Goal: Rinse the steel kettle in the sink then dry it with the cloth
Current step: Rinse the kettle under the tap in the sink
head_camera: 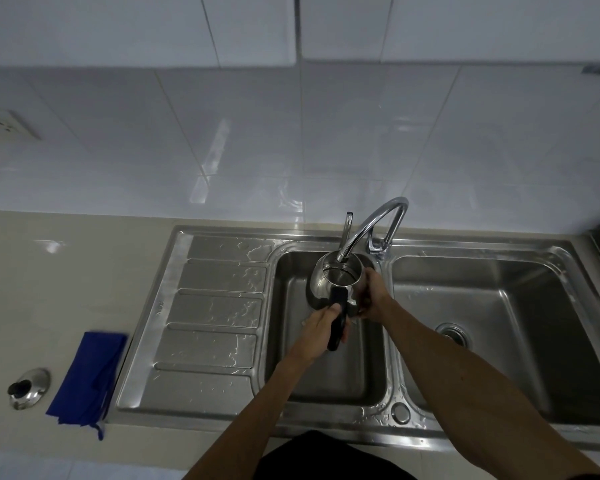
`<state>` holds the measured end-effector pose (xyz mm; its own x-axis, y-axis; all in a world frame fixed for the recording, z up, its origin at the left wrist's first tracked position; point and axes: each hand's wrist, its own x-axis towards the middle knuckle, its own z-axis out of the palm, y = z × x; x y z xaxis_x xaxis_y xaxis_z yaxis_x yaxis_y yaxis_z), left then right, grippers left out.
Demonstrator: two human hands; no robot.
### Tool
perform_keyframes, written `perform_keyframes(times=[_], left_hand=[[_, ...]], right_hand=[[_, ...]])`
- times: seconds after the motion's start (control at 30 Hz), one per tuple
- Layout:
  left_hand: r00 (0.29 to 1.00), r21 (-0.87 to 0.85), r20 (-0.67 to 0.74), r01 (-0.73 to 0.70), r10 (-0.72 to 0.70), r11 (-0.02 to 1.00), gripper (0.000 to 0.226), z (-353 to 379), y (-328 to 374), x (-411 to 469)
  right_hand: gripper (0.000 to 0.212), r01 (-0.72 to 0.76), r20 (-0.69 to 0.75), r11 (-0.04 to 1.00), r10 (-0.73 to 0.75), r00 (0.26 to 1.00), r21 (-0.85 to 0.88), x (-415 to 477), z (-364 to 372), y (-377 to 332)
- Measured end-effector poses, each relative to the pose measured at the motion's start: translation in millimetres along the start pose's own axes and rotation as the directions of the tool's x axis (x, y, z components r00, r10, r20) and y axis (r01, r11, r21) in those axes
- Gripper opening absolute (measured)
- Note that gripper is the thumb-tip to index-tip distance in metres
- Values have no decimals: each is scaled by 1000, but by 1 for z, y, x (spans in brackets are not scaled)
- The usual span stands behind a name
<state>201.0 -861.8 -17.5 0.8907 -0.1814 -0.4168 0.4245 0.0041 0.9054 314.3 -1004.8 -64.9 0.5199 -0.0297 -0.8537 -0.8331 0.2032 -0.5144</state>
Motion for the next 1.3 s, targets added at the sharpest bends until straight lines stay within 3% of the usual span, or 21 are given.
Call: perform_keyframes(times=[0.77,0.9,1.1,1.2,1.3], left_hand=[[997,12,73,-26,25,1000,49,-8,-9,5],[997,39,72,-27,24,999,49,-8,-12,6],[997,25,70,-29,27,999,49,-10,-11,6],[998,16,61,-34,33,999,51,-8,-12,8],[998,12,59,-29,28,1000,50,-9,-14,9]], right_hand=[[46,32,-26,997,-34,999,-67,1,1,-3],[58,47,-23,994,-49,999,-103,4,0,-2],[50,38,-25,996,-40,999,-82,-5,3,-5],[62,29,-19,997,-30,999,-69,2,1,-4],[59,34,-22,996,-36,999,-80,0,1,-6]])
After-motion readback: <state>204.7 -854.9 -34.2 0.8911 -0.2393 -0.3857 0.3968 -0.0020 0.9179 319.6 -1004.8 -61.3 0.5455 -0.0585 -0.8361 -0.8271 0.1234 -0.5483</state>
